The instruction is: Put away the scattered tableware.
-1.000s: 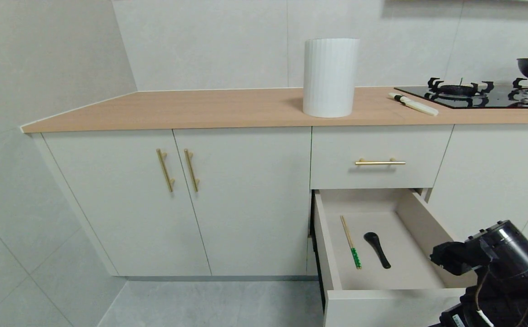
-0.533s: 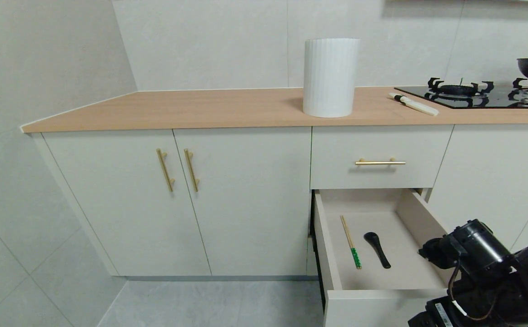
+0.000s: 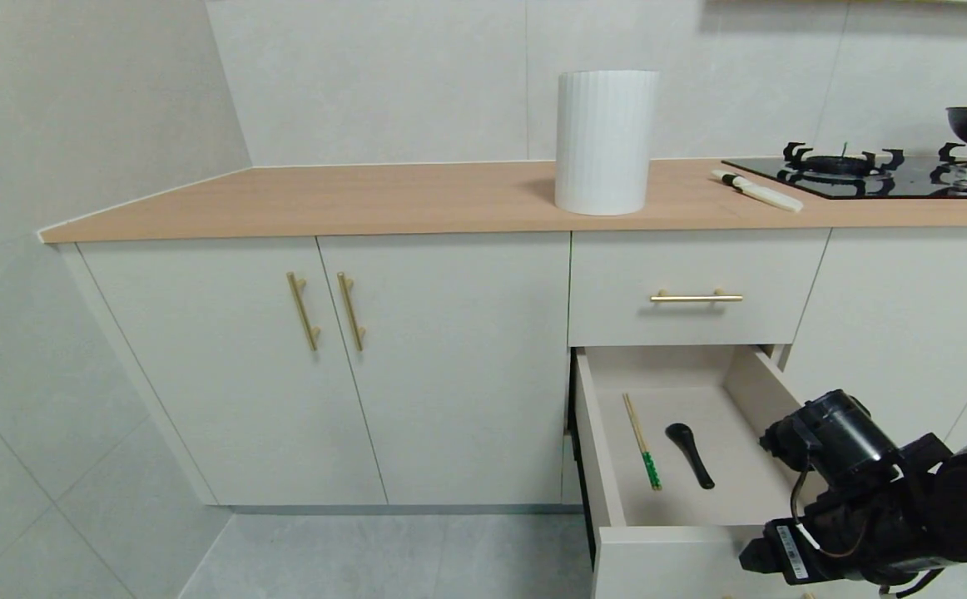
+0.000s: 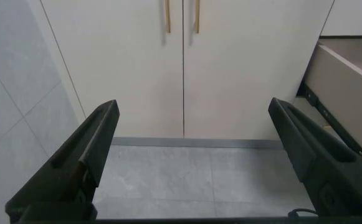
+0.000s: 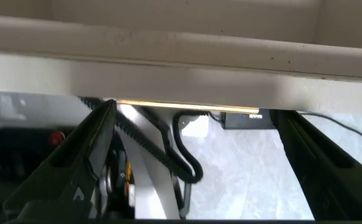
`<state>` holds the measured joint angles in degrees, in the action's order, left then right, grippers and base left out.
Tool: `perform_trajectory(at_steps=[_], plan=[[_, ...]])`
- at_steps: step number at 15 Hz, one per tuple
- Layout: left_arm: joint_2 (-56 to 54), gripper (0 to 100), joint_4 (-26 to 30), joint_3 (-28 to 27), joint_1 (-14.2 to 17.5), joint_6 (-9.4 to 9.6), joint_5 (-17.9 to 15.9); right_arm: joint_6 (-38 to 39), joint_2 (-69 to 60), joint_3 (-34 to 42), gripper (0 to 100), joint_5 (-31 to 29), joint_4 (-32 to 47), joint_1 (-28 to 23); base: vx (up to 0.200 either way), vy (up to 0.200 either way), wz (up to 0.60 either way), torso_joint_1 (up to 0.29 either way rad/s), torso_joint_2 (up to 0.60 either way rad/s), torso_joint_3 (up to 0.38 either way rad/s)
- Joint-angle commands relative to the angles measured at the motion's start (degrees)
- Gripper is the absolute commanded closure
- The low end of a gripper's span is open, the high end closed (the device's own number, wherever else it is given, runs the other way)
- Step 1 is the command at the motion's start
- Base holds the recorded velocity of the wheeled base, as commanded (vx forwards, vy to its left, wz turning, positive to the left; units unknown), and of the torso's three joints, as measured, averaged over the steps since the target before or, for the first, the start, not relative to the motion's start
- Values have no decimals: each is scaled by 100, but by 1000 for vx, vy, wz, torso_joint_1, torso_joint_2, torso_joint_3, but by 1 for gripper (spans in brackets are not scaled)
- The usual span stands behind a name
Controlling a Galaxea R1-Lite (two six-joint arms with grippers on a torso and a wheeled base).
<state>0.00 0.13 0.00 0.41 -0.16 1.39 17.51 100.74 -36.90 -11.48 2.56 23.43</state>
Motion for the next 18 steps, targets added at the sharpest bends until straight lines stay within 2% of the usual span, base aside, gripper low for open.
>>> perform_trajectory(at_steps=[1, 8, 10, 14, 18], plan=[[0, 0, -5, 0, 2, -2, 2, -2, 121, -19, 0, -100, -177, -119, 0, 0, 0, 0, 0, 0], [0, 0, 4, 0, 2, -2, 2, -89, 604, -63, 0, -240, -1021, -664, 0, 0, 0, 0, 0, 0], [0, 0, -5, 0, 2, -2, 2, -336, 912, -203, 0, -232, -1381, -893, 0, 0, 0, 0, 0, 0], [9, 0, -5, 0, 2, -2, 2, -388, 1158, -520, 0, -240, -1601, -902, 0, 0, 0, 0, 0, 0], [0, 0, 4, 0, 2, -2, 2, -511, 1659, -1364, 0, -240, -1601, -910, 0, 0, 0, 0, 0, 0]])
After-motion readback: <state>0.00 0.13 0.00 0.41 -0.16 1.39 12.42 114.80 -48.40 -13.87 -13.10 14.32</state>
